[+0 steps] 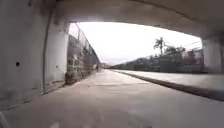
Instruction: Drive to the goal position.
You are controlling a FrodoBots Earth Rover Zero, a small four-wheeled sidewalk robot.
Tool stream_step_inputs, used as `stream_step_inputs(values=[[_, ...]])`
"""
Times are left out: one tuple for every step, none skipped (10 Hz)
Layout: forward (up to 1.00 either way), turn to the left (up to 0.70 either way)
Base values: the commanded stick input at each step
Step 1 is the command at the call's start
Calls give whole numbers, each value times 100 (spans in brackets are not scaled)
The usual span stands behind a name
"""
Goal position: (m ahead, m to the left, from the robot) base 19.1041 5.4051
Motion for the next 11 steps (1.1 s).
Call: stream_step_inputs(values=[[100,0],[100,0],[100,0],[100,0],[100,0],[100,0],[100,0],[100,0],[100,0],[100,0],[100,0]])
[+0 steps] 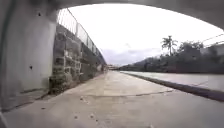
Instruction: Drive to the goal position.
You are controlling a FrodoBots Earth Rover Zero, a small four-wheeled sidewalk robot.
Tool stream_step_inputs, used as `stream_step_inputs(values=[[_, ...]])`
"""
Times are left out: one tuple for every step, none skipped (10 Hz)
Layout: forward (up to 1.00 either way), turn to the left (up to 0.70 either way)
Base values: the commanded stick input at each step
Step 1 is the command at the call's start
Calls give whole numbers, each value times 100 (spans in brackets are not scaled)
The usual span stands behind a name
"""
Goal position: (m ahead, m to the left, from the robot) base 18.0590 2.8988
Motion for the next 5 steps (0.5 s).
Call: stream_step_inputs(values=[[100,0],[100,0],[100,0],[100,0],[100,0]])
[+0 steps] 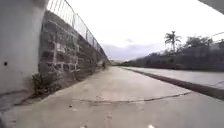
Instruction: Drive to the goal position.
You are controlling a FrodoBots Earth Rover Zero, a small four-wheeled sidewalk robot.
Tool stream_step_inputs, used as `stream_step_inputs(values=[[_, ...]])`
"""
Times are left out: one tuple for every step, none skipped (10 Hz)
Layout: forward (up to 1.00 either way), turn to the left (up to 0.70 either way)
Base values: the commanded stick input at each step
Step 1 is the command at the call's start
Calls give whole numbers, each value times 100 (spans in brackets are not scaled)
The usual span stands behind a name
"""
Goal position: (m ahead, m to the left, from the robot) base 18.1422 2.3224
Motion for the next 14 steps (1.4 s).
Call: stream_step_inputs(values=[[100,0],[100,0],[100,0],[100,0],[100,0],[100,0],[100,0],[100,0],[100,0],[100,0],[100,0],[100,0],[100,0],[100,0]])
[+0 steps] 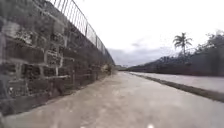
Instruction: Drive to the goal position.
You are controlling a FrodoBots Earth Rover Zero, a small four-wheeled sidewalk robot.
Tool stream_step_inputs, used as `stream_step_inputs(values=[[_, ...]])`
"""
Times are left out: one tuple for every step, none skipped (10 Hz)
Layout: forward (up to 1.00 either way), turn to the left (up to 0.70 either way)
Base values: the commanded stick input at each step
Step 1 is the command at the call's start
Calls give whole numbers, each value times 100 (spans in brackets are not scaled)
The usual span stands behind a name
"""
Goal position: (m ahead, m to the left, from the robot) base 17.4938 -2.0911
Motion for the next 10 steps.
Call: stream_step_inputs(values=[[100,0],[100,0],[100,0],[100,0],[100,-27],[100,-27],[100,-27],[100,0],[100,0],[100,0]])
